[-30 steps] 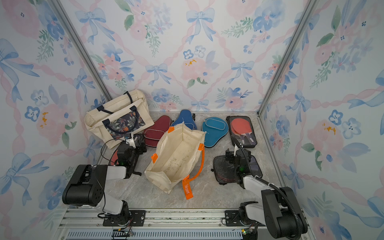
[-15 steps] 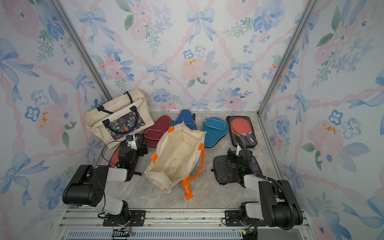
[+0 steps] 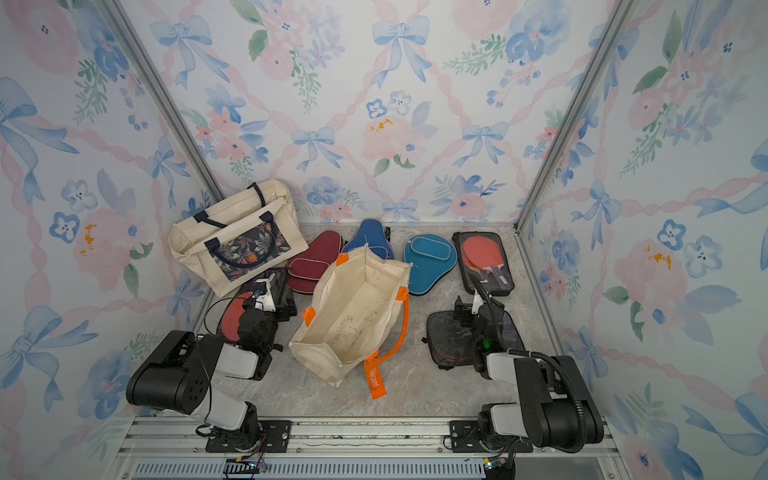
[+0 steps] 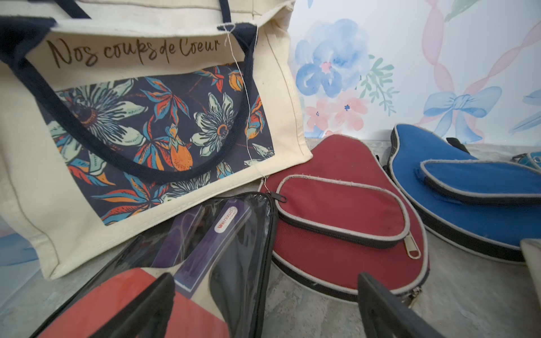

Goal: Remove the ping pong set from the canvas bag
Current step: Reset both arms

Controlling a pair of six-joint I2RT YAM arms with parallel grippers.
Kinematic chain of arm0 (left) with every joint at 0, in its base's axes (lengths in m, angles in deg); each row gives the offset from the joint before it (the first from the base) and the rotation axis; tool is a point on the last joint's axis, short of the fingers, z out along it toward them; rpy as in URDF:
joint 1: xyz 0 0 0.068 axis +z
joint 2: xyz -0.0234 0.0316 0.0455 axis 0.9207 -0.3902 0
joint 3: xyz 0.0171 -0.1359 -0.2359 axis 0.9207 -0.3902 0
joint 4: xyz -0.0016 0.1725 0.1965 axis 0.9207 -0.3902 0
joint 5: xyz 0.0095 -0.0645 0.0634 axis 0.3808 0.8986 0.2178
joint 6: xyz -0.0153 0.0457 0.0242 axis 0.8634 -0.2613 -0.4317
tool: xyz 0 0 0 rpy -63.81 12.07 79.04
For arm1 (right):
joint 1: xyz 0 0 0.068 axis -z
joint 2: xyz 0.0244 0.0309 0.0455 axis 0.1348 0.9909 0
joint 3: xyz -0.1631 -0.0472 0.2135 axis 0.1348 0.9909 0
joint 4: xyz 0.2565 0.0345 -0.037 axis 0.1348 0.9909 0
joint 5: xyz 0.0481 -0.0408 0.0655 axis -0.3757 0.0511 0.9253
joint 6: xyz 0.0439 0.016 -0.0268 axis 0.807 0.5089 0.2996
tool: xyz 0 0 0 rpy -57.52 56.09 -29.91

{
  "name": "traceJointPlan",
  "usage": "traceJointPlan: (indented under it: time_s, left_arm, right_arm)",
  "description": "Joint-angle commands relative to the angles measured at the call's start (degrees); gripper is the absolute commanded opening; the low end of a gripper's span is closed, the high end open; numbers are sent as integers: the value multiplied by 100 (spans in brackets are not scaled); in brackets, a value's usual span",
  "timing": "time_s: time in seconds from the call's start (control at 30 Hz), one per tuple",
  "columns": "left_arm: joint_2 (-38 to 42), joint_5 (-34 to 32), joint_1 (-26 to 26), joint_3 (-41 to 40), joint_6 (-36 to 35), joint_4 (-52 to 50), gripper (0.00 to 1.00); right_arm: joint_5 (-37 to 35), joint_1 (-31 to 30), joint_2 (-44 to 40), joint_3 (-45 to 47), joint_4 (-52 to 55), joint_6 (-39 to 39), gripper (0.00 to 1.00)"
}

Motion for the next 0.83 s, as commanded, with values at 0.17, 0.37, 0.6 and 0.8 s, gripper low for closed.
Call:
traceJointPlan:
  time_s: [0.17,0.37,0.6,0.8]
  left_arm:
    - [-46,-147,-22,0,-128,232,98]
    - [-42,-236,-66,-24,-144,231,98]
    - [-39,-253,-75,-25,-146,236,98]
    - [-39,-250,-75,-24,-152,231,98]
  right_arm:
    - [64,-3,145,29,-195,23,97]
    - [64,-3,148,29,-196,23,97]
    - [182,63,157,-24,-103,51,97]
    - [174,50,148,-3,-147,49,97]
